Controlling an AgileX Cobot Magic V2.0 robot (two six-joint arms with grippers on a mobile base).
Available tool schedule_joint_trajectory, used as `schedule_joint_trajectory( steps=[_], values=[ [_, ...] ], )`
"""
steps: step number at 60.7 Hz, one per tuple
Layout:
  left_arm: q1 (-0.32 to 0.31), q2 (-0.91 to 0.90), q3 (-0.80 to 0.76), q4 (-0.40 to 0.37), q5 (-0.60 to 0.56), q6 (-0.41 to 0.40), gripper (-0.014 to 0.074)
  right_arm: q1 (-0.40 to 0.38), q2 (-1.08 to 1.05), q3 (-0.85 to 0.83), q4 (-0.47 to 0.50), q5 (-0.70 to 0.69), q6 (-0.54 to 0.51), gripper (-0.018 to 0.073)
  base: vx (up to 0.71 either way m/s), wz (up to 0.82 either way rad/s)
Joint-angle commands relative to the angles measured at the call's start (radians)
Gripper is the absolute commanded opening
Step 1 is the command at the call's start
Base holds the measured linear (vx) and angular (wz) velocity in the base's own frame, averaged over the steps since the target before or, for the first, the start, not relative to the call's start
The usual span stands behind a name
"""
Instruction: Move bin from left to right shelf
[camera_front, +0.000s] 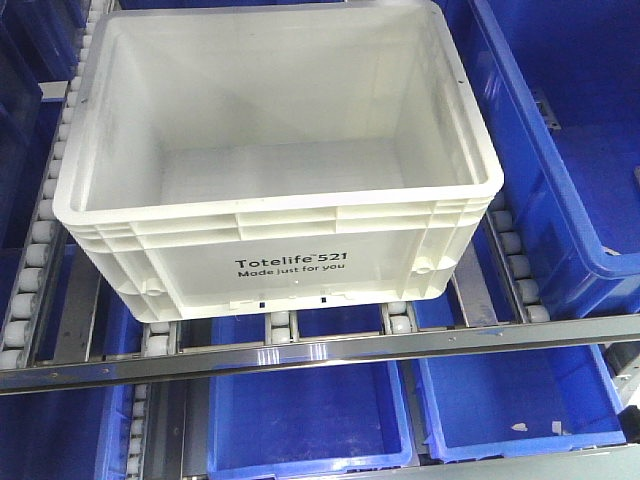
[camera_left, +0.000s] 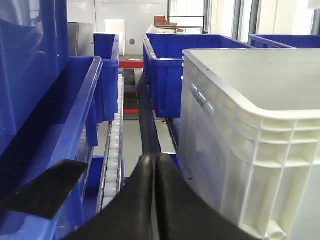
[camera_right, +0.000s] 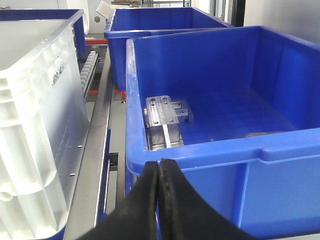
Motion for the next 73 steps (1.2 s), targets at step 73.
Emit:
schedule_joint_trajectory(
  steps=[73],
  values=[
    [-0.008, -0.011, -0.018, -0.011, -0.074, -0.009, -0.0009, -0.006, -0.012, 0.017, 0.103, -0.128, -0.163, -0.0004, 0.00, 0.00]
  ],
)
